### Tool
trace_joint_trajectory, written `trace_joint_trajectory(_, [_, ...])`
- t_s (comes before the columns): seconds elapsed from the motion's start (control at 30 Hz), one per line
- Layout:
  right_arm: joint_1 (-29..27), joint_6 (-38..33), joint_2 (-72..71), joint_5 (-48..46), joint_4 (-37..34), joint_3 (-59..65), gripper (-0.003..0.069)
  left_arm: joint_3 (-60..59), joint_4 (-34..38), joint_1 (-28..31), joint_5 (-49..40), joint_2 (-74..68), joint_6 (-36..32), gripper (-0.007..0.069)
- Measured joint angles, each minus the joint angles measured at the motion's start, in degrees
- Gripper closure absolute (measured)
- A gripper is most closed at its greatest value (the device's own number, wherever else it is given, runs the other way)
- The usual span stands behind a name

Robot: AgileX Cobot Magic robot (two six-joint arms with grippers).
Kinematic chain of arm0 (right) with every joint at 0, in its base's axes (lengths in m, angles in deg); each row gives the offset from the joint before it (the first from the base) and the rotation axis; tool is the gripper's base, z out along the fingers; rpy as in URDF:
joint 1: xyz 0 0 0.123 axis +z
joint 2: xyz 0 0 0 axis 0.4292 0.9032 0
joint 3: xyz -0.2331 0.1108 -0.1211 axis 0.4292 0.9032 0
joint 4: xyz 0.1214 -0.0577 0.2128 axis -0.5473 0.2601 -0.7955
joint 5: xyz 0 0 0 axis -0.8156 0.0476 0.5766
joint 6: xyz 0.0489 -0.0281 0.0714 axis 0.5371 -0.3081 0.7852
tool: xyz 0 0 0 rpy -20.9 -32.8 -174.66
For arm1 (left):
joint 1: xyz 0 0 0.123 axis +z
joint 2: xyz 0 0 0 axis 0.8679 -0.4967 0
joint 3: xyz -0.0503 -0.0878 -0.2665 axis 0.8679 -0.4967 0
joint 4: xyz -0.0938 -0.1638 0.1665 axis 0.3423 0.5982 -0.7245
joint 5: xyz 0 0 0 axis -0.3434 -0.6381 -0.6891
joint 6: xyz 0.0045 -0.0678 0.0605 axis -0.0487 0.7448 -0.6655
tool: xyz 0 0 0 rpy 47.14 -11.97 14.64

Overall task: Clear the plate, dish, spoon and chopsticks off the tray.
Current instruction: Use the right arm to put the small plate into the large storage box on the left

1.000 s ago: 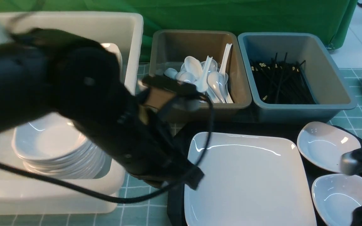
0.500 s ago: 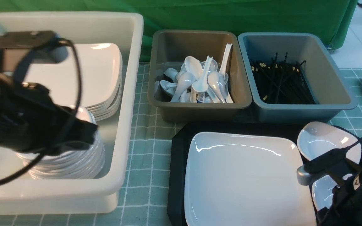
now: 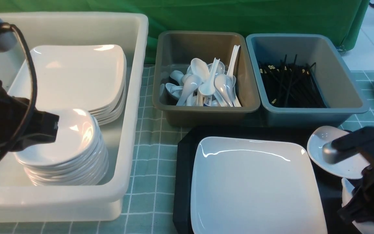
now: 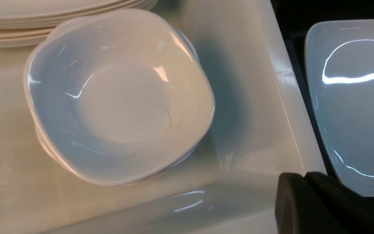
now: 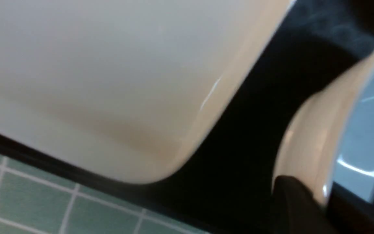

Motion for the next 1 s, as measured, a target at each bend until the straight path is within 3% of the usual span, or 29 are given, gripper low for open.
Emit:
trace_joint_trajectory(0.23, [0.0, 0.68, -5.55, -4.43, -2.09, -10.45, 0.0589, 0.0, -1.47, 0.0, -0.98, 0.19, 0.47, 0.0616])
trace_joint_trajectory(0.4, [1.13, -6.73, -4.01, -3.36, -13.06, -20.6, 0.0589, 0.0, -6.69, 2.72, -2.04, 2.3, 4.38, 0.0615])
trace_joint_trajectory(0.5, [4.92, -10.76, -0.95, -2.65, -18.97, -27.79, 0.0589, 0.0, -8.08, 6.88, -3.23, 3.77, 5.0, 0.0616])
trace_joint_trajectory(0.6, [15.23, -15.23, 6.46, -0.25, -21.46, -39.37, 0.0589, 0.0, -6.69, 15.64, -4.15, 6.44, 5.52, 0.0615])
trace_joint_trajectory(0.73, [25.18, -18.21, 15.11, 3.04, -22.04, -50.05, 0.0589, 0.0, -0.84, 22.53, -2.96, 8.74, 4.63, 0.0615])
trace_joint_trajectory(0.83, [31.43, -19.05, 23.23, 6.86, -22.46, -58.42, 0.0589, 0.0, 1.63, 26.54, -2.21, 10.47, 3.26, 0.0615])
trace_joint_trajectory(1.0, [37.06, -21.48, 35.33, 12.09, -22.17, -67.94, 0.0589, 0.0, 0.93, 28.09, -2.28, 11.42, 2.94, 0.0615])
